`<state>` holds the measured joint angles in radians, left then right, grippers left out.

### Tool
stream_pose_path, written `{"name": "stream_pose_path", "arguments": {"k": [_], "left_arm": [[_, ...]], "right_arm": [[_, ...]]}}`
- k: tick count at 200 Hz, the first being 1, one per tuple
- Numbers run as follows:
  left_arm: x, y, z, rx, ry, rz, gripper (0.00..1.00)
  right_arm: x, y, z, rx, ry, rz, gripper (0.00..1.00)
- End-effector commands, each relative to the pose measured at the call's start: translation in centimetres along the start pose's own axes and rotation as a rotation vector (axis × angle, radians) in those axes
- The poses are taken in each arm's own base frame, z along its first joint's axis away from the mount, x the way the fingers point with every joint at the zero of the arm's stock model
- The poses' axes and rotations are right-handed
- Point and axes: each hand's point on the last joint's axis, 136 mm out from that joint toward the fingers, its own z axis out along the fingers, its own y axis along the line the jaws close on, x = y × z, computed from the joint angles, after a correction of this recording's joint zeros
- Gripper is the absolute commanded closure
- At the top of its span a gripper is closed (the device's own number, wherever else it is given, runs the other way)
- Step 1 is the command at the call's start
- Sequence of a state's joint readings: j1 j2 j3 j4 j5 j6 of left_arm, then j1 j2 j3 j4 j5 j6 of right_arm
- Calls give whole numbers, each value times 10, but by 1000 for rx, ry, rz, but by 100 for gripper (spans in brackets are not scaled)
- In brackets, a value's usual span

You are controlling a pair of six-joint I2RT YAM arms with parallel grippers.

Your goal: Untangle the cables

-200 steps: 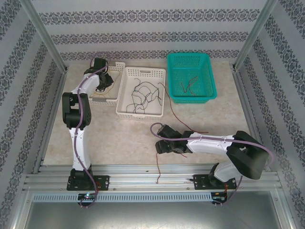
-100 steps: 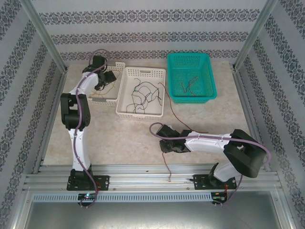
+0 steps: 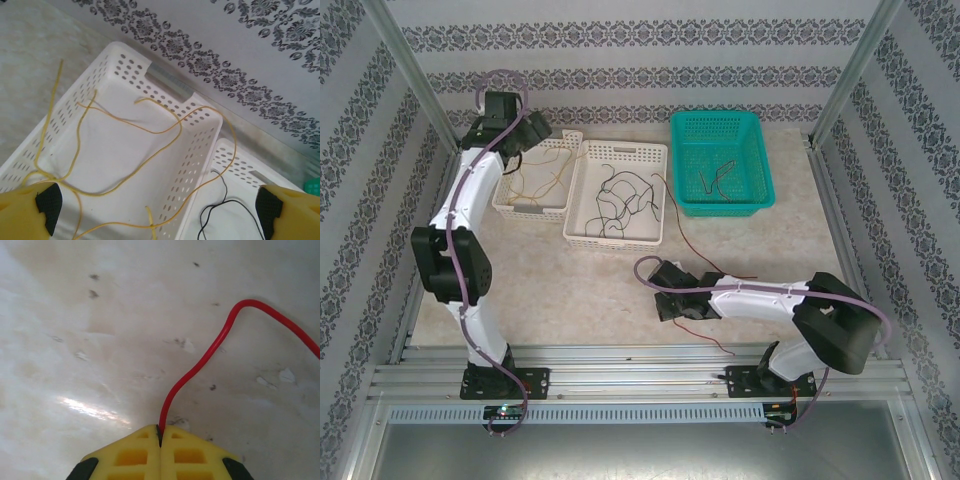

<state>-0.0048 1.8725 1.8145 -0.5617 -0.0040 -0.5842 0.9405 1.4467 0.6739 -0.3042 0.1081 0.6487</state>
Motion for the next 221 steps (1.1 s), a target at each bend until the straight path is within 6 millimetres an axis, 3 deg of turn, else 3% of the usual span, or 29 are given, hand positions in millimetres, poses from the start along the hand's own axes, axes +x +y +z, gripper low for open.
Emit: {"name": "stream_pose_path", "arguments": {"k": [1, 55, 89, 123, 157, 194, 221], "left_arm": [[-1, 9, -12, -12, -38, -31, 0], [15, 17, -45, 11, -68, -64, 0], [34, 18, -57, 20, -51, -27, 0], [48, 12, -52, 24, -24, 29, 0], [59, -11, -31, 5, 46, 135, 0], [59, -22, -7, -30, 64, 189, 0], [67, -31, 15, -47, 114, 223, 0]], "right_arm": [[-16, 15, -20, -75, -70, -10, 100], [-42, 19, -75, -119, -188, -27, 100], [-76, 11, -124, -143, -301, -12, 100], [-140, -5, -179, -181, -433, 29, 100], [-228, -46, -218, -200, -526, 132, 100], [-307, -88, -215, -176, -547, 207, 100], [-349, -133, -179, -120, -489, 278, 100]]}}
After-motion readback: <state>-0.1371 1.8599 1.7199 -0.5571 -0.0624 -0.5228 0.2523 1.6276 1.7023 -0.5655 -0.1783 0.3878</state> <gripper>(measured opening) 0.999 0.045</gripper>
